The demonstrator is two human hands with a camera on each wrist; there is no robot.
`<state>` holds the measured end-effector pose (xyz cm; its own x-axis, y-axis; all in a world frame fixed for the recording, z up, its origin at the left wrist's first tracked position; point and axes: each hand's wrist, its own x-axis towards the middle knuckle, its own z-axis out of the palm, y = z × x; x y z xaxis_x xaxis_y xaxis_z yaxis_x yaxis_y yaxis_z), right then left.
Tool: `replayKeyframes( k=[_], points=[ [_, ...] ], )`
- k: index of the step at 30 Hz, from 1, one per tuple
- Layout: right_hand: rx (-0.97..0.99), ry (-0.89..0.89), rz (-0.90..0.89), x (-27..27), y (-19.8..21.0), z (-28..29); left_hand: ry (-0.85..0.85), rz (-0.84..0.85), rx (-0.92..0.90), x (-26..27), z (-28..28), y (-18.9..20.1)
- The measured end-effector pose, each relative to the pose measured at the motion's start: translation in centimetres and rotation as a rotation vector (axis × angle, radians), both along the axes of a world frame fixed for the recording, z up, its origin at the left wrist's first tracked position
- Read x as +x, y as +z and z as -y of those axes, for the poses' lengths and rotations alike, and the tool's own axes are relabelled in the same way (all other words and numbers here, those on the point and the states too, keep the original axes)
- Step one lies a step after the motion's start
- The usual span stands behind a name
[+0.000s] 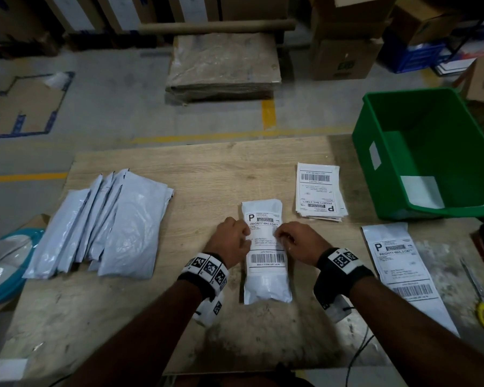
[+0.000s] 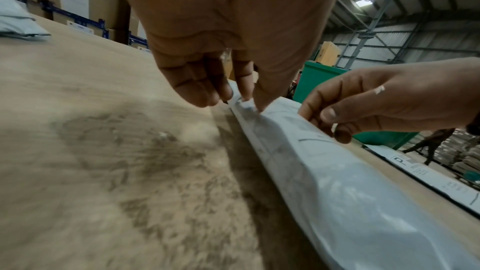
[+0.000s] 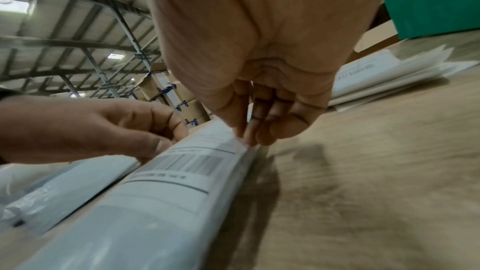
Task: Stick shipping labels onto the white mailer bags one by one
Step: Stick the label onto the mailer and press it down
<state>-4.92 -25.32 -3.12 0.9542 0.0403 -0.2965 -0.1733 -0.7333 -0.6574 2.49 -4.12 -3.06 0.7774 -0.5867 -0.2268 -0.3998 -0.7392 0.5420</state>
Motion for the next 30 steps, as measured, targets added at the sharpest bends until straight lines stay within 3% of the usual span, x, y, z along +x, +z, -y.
replayKeyframes(
  k=[4,9,13,17,23,27,30],
  points=[
    [-0.072,-0.060,-0.010,-0.9,0.0,0.4,0.039,0.012,0.083,-0.5,-0.7,0.0],
    [0.009,-0.035,0.086,-2.3,1.1,-0.3,0.026,0.028,-0.004,-1.3,-0.9,0.5],
    [-0.012,0.038,0.003,-3.0,1.1,-1.3,-0.024,0.009,0.098,-2.7,-0.9,0.4],
    [-0.089,-0.037,-0.002,-4.1,1.0,-1.0,-0.003,0.036,0.128,-3.6,-1.6,0.4],
    [0.074,0.042,0.025,-6.1,2.1,-2.3,-0.047,0.022,0.082,-5.4,-2.2,0.7],
    [-0.015,0.031,-0.053,-7.2,1.6,-2.1,-0.049,0.022,0.107,-6.4,-2.8,0.9],
    [0.021,-0.016,0.015,-7.8,1.9,-2.0,-0.047,0.031,0.121,-6.9,-3.2,1.2]
  ],
)
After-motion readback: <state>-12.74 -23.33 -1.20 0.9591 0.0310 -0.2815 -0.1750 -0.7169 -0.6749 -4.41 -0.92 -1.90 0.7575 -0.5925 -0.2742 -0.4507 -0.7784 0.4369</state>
